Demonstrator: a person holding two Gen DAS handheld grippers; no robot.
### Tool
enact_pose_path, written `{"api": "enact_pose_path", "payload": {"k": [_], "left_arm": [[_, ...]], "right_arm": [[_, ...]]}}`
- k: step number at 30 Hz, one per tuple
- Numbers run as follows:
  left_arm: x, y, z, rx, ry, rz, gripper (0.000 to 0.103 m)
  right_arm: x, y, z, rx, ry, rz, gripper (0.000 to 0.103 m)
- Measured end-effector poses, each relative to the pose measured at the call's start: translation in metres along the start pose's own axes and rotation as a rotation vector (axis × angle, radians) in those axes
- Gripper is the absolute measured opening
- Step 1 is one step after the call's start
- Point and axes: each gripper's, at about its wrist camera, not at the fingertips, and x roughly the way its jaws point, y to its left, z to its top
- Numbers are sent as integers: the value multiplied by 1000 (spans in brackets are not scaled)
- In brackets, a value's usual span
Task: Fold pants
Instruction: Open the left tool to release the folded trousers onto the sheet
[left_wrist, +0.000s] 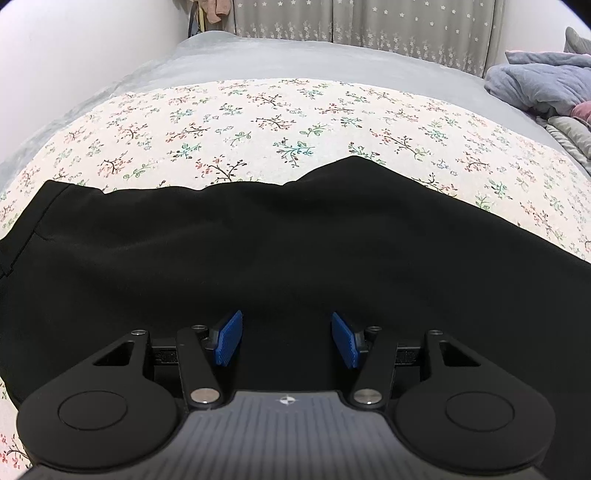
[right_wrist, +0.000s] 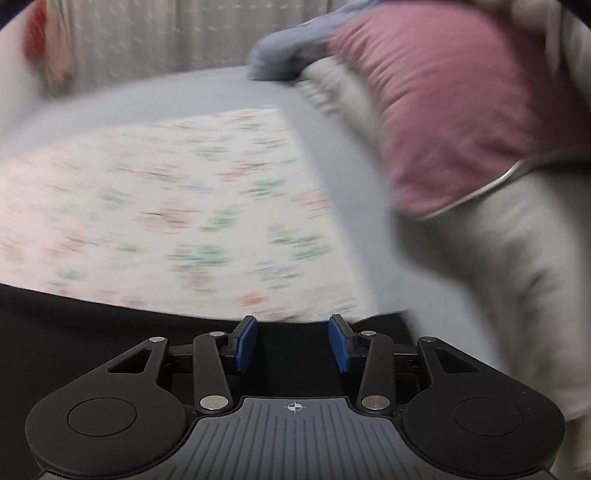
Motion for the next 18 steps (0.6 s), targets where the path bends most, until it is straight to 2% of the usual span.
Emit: {"api": "enact_pose_path", "payload": {"k": [2,6,10,13,14,15,16,18], "left_arm": [[0,1,0,-10,0,-4,70],[-3,0,2,-23,-19,-33,70],[-5,-6,1,-7,-37,-50,70],[-1,-9,-1,1,-24,-47,71],[0,-9,-2,3,-25,-44,73],[0,-8,-2,3,-25,-41,75],[1,-7,-2,0,-24,-37,76],[2,-3,-2,-18,-18,-37,79]], "right_arm": [[3,1,2,5,-1,3,41],[-21,13,14,46,-47,154,45],[-39,55,17,-52,-56,284,49],[-40,82,4,-157,22,363,51],[-37,87,-2,-182,64,363,52],[-26,91,-8,-205,101,345,56],[-22,91,-11,-209,94,339,63],[-17,83,-6,-167,83,298,65]]}}
